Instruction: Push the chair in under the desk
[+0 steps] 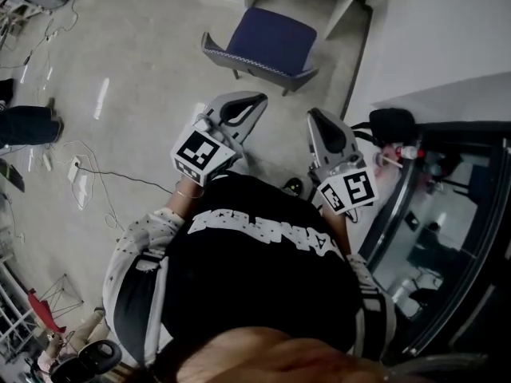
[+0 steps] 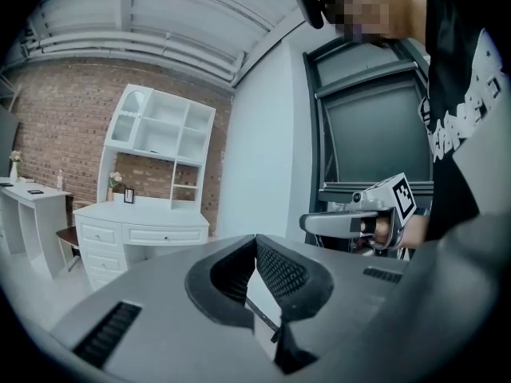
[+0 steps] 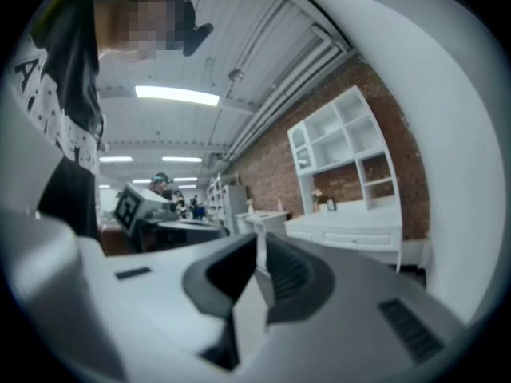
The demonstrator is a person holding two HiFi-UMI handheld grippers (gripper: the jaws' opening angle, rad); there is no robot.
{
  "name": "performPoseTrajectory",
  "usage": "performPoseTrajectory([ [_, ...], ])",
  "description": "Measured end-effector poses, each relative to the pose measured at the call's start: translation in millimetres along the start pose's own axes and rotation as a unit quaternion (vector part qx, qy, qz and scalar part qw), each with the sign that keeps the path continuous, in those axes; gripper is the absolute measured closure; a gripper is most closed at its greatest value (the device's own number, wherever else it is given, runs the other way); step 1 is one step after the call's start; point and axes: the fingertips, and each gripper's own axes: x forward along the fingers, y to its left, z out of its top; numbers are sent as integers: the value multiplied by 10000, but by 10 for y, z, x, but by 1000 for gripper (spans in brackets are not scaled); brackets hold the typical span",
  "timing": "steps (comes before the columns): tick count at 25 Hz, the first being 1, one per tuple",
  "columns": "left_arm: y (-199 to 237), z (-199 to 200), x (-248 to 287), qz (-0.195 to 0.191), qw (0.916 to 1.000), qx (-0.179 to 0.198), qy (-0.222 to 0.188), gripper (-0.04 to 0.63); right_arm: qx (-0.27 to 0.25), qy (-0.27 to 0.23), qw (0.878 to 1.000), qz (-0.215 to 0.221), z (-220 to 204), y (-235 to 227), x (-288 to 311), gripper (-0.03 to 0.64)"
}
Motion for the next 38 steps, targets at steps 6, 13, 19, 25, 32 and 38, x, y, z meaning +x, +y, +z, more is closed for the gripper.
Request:
performPoseTrajectory([
  [6,335,-70,-13,7,10000,-58,69,561,-18,91,9999,-63,-17,-37,283,583],
  [13,787,-52,-29,-20,9999,-43,154,561,-110,120,9997,-198,48,-49,648,581],
  [19,1205,-133,-36,-71,9992,-49,387,560,-130,219,9987,-449,20,-109,924,529],
  [25,1530,-280,-83,-204,9971,101,728,508,-210,411,9962,-736,-74,-144,1149,517],
  [32,1771,-525,-89,-446,9913,351,1188,457,-301,841,9913,-965,-310,-160,1337,492],
  [38,1877,-817,-46,-644,9813,660,1692,428,-367,1339,9844,-1081,-554,-187,1416,470],
])
